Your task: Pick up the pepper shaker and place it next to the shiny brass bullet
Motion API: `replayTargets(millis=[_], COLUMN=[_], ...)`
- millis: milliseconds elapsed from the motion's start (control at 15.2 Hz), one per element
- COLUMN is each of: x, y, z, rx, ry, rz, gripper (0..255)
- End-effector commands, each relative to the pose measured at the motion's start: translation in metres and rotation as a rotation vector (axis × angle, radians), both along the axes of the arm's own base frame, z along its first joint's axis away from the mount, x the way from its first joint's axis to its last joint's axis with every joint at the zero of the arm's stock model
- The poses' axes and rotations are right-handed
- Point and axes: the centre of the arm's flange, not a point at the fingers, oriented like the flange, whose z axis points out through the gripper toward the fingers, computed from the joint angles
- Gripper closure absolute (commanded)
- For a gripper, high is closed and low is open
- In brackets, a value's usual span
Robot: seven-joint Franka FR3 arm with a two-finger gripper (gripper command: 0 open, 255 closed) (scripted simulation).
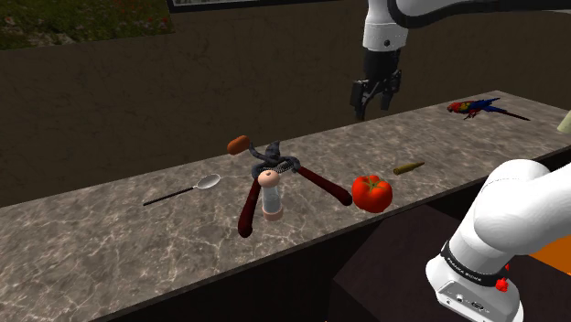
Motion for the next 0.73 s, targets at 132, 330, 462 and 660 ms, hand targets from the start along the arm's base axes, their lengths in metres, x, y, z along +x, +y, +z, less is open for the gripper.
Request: replayTargets(millis=[132,330,462,660], x=[0.037,0.063,0.080,0.106], y=[0.036,0.061,0.077,0.102], z=[-0.026,-0.044,-0.056,-0.075], rx=[0.005,0.009,0.011,0.015], ry=[0.010,0.018,0.024,0.032], rz=[0.008,0.015,0.019,0.026], gripper=[0,0,0,0])
